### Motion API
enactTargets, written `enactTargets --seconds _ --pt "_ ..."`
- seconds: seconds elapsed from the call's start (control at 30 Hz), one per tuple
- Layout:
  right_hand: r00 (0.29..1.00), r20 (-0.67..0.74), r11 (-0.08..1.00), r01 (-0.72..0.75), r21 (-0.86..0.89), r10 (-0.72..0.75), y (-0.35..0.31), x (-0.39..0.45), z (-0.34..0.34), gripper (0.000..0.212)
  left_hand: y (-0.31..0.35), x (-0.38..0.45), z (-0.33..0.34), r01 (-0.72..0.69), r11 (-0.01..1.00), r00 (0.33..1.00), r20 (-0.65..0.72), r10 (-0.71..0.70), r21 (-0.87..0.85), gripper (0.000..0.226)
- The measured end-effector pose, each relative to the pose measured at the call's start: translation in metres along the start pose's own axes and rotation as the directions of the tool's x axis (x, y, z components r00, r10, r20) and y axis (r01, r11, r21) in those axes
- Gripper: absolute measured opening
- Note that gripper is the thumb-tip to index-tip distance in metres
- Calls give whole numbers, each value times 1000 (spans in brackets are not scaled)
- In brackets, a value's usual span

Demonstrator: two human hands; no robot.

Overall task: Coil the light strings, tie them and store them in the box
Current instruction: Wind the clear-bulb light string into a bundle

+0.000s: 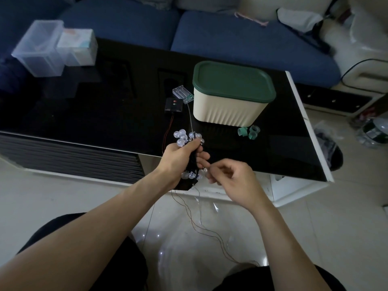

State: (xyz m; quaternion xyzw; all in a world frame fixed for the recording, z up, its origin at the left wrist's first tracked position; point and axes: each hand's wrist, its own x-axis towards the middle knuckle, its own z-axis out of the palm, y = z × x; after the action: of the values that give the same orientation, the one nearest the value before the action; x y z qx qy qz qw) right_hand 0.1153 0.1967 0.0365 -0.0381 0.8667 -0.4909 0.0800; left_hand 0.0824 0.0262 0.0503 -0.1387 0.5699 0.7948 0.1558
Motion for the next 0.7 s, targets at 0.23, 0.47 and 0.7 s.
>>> enactTargets --seconds 0.23,0.47,0.7 --pt "997 -71 1000 2 0 -2 1 3 -6 8 0 -4 5 -43 993 988 150 26 110 32" --pt "979 89 957 -201 210 186 -8 1 -7 16 -4 -4 4 -59 983 995 95 43 174 34" --pt "873 288 441 -454 774 393 -23 -1 -2 17 1 -4 4 69 994 995 74 -63 -85 28"
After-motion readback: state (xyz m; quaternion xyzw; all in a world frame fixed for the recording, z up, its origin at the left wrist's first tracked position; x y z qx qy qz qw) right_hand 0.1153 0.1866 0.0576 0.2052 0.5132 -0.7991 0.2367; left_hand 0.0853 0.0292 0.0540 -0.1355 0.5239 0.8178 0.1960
